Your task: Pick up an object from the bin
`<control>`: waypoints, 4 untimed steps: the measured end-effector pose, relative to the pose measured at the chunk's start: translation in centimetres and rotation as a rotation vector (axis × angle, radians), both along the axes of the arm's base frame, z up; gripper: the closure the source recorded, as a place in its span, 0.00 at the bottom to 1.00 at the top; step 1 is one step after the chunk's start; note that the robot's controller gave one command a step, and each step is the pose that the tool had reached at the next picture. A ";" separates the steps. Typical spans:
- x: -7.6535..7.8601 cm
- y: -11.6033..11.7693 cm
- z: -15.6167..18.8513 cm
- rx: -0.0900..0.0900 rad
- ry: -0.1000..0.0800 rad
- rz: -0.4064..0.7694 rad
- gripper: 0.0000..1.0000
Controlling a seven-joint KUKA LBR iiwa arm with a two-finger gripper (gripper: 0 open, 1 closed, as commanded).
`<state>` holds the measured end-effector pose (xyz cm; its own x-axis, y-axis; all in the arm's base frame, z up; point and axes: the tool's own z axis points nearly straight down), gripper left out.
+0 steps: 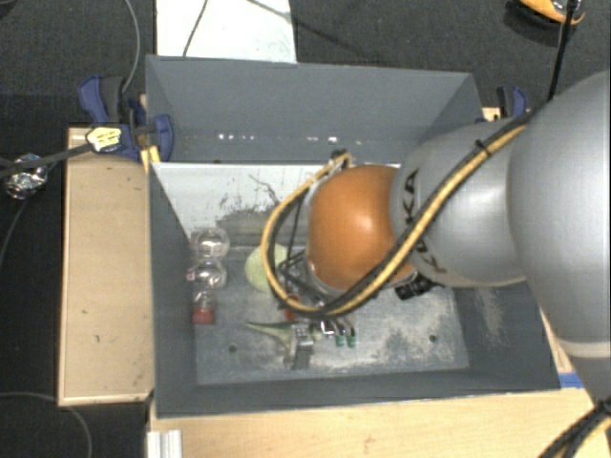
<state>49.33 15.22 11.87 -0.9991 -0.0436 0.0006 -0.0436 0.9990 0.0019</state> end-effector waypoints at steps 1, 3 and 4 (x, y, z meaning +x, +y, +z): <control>2.5 -1.2 -4.0 0.005 0.001 -0.384 1.00; 2.6 -1.4 -1.0 0.000 0.006 -0.376 1.00; 3.1 -1.6 3.1 0.004 -0.004 -0.374 1.00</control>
Offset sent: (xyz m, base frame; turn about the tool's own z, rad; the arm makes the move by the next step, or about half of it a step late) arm 0.0000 0.0000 0.0000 0.0000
